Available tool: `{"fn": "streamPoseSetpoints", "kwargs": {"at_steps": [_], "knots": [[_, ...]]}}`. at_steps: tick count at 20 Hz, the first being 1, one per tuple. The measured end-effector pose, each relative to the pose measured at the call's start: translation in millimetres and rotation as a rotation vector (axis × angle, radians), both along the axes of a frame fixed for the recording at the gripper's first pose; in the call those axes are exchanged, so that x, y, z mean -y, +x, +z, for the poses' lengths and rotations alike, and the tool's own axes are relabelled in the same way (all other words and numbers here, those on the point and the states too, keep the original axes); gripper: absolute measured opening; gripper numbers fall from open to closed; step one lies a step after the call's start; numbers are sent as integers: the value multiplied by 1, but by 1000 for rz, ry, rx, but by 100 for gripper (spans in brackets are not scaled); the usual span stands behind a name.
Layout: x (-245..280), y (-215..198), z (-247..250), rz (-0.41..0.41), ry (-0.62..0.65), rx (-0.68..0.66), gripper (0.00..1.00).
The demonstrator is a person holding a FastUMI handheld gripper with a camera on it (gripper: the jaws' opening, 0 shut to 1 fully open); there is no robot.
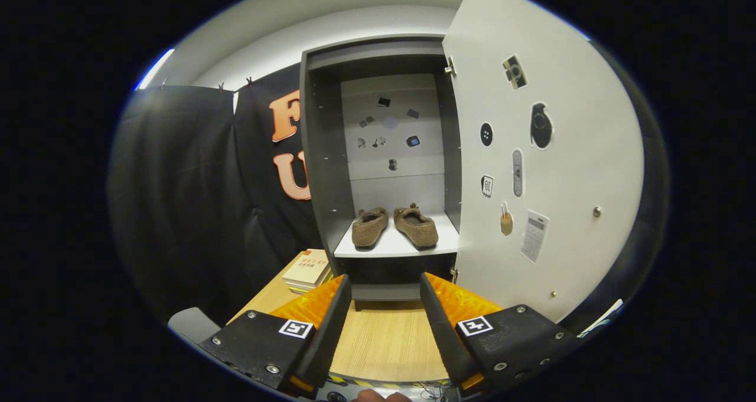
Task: Open the shoe cabinet door, grab the shoes and put them into the shoe cabinet, then close the shoe cabinet door.
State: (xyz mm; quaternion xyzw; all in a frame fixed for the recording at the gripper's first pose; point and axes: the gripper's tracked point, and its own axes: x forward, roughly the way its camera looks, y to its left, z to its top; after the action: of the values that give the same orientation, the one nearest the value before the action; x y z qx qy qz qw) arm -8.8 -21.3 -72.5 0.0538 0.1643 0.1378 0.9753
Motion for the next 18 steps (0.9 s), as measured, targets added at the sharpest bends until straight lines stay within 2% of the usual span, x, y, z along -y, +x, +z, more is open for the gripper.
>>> {"fn": "streamPoseSetpoints", "kwargs": {"at_steps": [4, 6, 9, 13, 18], "knots": [[40, -40, -2, 89, 3, 29, 79], [67, -47, -4, 93, -14, 29, 81], [111, -47, 3, 52, 15, 41, 83], [172, -34, 2, -42, 29, 66, 83], [217, -12, 5, -91, 14, 93, 83]]}}
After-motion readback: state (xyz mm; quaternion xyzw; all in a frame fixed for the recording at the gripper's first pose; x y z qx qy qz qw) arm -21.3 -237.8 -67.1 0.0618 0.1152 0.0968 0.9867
